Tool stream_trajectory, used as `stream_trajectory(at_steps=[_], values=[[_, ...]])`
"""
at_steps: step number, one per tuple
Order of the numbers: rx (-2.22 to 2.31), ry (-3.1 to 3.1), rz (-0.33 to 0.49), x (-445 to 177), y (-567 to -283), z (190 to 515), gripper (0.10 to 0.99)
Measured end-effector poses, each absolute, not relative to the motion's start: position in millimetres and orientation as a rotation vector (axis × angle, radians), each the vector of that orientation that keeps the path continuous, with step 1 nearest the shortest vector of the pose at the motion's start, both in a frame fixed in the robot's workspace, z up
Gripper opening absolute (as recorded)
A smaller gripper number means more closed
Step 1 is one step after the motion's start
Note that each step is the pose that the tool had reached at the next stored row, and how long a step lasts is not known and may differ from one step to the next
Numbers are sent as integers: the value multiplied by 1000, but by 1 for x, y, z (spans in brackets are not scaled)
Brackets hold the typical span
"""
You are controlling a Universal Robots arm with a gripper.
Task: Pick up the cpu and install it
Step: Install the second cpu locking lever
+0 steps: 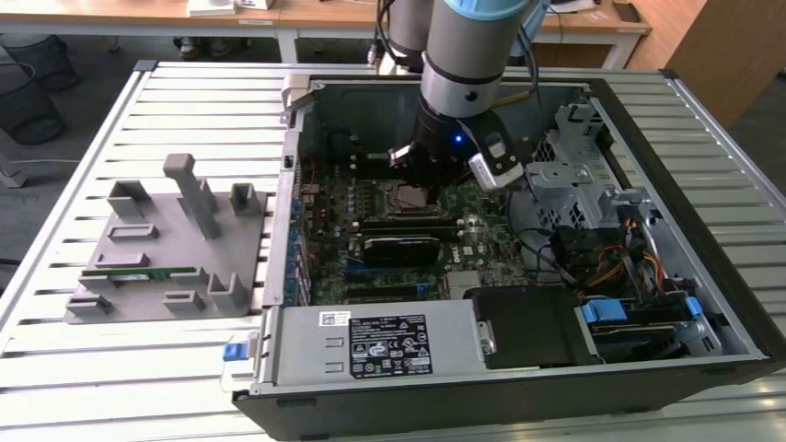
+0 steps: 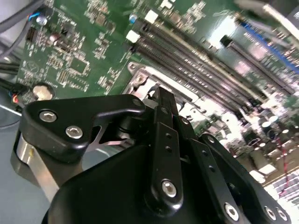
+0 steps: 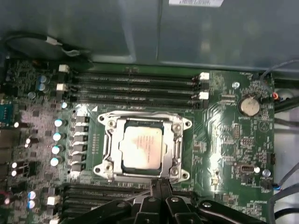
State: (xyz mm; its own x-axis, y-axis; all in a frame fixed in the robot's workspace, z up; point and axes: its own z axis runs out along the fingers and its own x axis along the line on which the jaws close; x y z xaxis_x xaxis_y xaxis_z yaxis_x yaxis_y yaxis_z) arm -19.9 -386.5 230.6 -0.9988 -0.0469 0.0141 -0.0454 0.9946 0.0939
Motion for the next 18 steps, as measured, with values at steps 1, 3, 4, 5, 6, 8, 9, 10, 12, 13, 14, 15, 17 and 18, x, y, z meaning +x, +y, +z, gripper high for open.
stream_trajectory(at_steps=[1, 3, 4, 5, 6, 8, 9, 10, 12, 13, 14, 15, 17, 18], values=[[72, -3117, -146, -20, -388, 231, 106], [72, -3114, -146, -20, -390, 231, 106], [72, -3113, -146, -20, -392, 231, 106], [71, -3113, -146, -21, -393, 231, 106], [71, -3113, -146, -23, -394, 231, 106], [71, -3113, -146, -31, -395, 231, 106], [71, -3113, -147, -35, -396, 231, 106], [72, -3113, -147, -40, -396, 231, 106], [71, -3113, -147, -48, -396, 231, 106], [72, -3113, -147, -51, -396, 231, 106], [72, -3113, -147, -54, -396, 231, 106], [71, -3113, -147, -56, -396, 230, 106], [71, -3113, -147, -57, -396, 229, 106], [71, -3112, -147, -57, -396, 228, 106]])
